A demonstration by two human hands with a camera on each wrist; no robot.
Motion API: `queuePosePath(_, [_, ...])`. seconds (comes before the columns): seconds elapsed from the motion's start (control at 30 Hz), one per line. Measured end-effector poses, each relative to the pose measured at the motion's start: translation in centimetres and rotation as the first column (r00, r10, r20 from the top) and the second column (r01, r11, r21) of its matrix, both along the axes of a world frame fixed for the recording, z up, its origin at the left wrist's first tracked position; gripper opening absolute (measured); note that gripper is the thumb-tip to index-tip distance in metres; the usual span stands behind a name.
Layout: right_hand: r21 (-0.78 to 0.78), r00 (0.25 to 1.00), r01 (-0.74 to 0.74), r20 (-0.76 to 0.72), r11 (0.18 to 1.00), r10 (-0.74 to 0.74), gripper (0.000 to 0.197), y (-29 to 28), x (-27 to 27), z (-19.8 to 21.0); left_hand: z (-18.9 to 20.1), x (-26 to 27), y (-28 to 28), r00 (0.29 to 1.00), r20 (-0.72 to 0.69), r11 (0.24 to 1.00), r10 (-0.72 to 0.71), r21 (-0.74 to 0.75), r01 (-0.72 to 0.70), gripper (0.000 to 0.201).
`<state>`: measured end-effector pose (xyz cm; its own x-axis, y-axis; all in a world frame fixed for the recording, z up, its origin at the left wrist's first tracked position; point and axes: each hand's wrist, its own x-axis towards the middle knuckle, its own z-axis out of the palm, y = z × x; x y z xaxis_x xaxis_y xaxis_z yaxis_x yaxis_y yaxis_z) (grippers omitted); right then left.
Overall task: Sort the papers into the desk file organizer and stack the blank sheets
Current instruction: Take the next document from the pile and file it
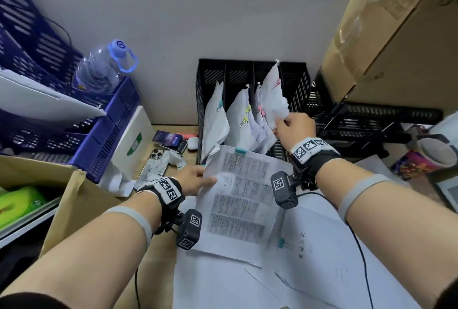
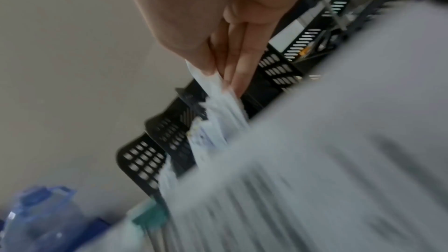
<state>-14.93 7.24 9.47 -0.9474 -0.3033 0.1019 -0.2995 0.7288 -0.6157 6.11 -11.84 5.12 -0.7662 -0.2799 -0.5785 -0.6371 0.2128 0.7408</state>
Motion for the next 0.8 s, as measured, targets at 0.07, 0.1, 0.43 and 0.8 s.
queuePosePath(0.07, [0.111,0.997,-0.007,0.078,0.994,-0.001,0.045,0.7,1.2,-1.2,0.1,-0.3,0.2,1.000,-0.001,1.000,-0.012,0.007,0.012,0.018])
queuePosePath(0.1, [0.170,0.984,-0.038,0.176,0.985,0.008,0.039,1.0,1.8,-1.9,0.1,-0.4,0.3,1.000,-0.003,1.000,-0.016,0.004,0.016,0.016])
queuePosePath(0.43, [-0.213,0.641,0.226,0.767,0.951,0.020,0.048,4.2,4.1,-1.8,-1.3,1.1,0.9,0.989,0.069,0.967,0.133,0.210,-0.144,0.011])
queuePosePath(0.8, [0.011,0.659,-0.171,0.744,0.985,0.106,0.010,7.2,10.5,-8.2,-4.7,3.6,2.8,0.976,0.199,0.955,0.082,0.263,-0.134,0.018])
